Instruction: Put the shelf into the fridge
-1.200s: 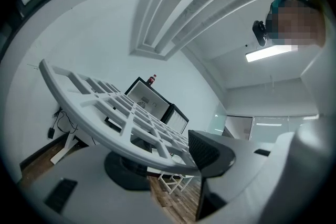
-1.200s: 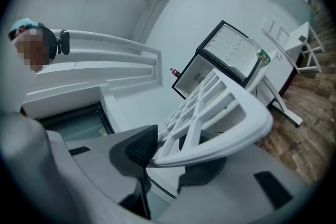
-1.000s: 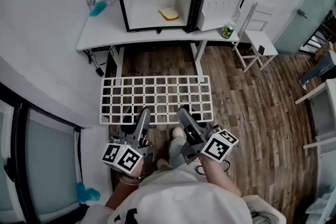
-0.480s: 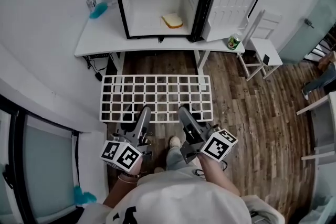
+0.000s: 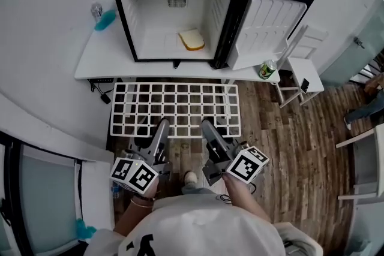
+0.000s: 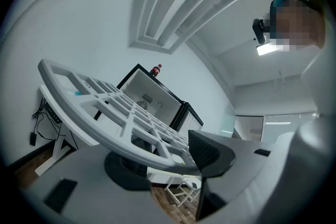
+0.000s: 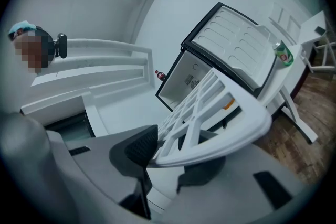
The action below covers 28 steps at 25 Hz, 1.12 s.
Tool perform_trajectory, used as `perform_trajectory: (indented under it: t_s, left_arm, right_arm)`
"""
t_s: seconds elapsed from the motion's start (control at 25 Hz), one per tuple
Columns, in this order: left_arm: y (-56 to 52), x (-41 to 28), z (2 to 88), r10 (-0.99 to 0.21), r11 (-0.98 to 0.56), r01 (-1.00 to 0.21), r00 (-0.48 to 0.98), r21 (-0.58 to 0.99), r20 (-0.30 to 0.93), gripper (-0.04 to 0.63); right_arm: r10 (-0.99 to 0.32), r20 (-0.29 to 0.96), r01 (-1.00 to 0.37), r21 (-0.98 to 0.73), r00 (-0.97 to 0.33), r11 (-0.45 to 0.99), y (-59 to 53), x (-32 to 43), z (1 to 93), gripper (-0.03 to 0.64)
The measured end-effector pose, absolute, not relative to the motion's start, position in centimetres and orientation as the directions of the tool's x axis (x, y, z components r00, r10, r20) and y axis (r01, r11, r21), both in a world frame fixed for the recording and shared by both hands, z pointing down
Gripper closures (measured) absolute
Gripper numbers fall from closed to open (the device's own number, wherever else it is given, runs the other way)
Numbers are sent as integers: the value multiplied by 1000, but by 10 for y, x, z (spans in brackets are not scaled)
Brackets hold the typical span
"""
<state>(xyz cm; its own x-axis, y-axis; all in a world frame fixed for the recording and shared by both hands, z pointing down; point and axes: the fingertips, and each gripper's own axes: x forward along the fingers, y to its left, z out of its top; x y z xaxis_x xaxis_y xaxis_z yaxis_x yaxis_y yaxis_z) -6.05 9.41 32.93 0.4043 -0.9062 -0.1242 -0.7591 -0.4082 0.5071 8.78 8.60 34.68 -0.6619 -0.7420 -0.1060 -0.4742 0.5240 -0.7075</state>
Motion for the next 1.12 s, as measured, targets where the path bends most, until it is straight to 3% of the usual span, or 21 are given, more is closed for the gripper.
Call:
perform_trajectory:
  t_s: [1.12]
  left_arm:
    - [-24, -74, 328, -934, -347, -783, 337, 516, -116, 388]
  right_arm:
    - [-691, -107, -425, -718, -715, 552, -43, 75, 344, 488]
